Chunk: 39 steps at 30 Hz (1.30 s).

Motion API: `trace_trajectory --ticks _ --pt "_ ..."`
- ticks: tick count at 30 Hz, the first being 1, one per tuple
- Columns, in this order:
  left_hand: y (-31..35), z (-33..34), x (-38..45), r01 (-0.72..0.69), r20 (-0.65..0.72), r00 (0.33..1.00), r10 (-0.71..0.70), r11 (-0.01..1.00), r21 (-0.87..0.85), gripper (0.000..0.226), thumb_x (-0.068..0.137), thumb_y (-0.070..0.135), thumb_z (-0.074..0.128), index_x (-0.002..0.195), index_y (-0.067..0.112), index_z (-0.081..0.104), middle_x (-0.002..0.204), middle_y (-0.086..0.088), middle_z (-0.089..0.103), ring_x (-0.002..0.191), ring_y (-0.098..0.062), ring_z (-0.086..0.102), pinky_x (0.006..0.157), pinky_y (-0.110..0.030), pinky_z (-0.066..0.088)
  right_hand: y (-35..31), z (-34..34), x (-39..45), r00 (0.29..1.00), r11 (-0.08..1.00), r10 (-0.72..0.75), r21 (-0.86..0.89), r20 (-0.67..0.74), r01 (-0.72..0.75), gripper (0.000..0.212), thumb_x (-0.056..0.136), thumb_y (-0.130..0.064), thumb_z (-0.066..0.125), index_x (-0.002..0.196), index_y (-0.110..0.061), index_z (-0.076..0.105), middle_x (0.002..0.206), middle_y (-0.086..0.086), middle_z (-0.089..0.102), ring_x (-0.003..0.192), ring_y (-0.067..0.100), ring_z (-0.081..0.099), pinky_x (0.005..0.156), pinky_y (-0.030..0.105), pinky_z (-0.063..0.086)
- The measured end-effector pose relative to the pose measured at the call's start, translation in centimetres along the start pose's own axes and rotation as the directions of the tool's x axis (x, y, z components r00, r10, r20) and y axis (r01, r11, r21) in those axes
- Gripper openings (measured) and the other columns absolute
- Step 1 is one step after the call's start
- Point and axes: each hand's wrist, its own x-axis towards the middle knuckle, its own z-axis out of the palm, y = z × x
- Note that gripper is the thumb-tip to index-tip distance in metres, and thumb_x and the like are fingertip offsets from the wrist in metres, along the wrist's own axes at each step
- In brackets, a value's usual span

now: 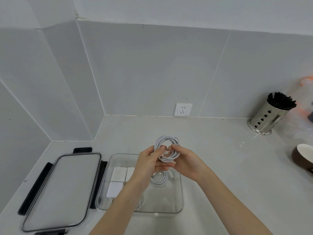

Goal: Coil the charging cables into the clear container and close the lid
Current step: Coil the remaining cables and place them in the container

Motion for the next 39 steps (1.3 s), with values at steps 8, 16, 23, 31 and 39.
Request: trace_trajectory --ticks 8,16,23,31,39 --pt "0.4 -0.5 0.0 0.048 0.027 0.999 -0.044 0.985 -0.166 0.023 0.09 0.017 0.053 0.077 0.013 0.072 0.065 -0.006 0.073 0.055 -0.017 0.07 0.046 -0.019 0.052 0.0 -0.6 0.5 0.99 0.996 -0.09 0.026 0.112 0.088 0.04 0.061 -0.008 0.055 0.099 0.0 0.067 0.1 0.015 0.069 0.094 0.026 0.061 0.085 0.034 0.048" --pt "1.2 -1.3 0.3 0.098 0.053 0.994 -0.096 0.994 -0.046 0.014 0.091 0.013 0.052 0.087 0.003 0.061 0.058 -0.004 0.071 0.053 -0.017 0.069 0.046 -0.02 0.053 -0.4 -0.7 -0.2 0.98 0.85 -0.199 -0.5 -0.019 0.163 0.027 0.073 0.009 0.064 0.082 -0.016 0.069 0.078 -0.003 0.07 0.079 0.019 0.061 0.079 0.029 0.046" --pt "0.9 -1.0 0.1 0.045 0.026 0.999 -0.044 0.999 -0.02 0.012 0.091 0.009 0.051 0.087 0.0 0.057 0.061 -0.004 0.07 0.055 -0.02 0.07 0.046 -0.02 0.052 -0.9 -1.4 0.4 0.888 0.481 -0.456 -0.858 -0.068 0.181 0.024 0.077 -0.003 0.07 0.084 -0.026 0.073 0.078 -0.004 0.059 0.071 0.008 0.054 0.071 0.022 0.045" --pt "0.1 -1.3 0.2 0.035 0.039 0.999 -0.032 0.998 -0.059 0.015 0.092 0.014 0.051 0.084 0.003 0.058 0.069 -0.005 0.073 0.061 -0.022 0.071 0.054 -0.023 0.057 -1.2 -0.8 -0.4 0.917 0.421 -0.396 -0.897 -0.051 0.131 0.03 0.081 -0.008 0.066 0.084 -0.037 0.069 0.085 -0.018 0.07 0.081 -0.001 0.061 0.076 0.016 0.046" --pt "-2.3 -2.6 0.3 0.103 0.021 0.994 -0.103 0.994 0.038 0.017 0.092 0.02 0.052 0.096 0.006 0.062 0.073 -0.006 0.074 0.064 -0.021 0.072 0.056 -0.024 0.057 1.0 -0.2 -0.7 0.973 0.854 -0.086 -0.518 -0.214 -0.038 0.032 0.078 -0.004 0.054 0.108 -0.012 0.062 0.1 0.009 0.072 0.097 0.024 0.067 0.092 0.039 0.053"
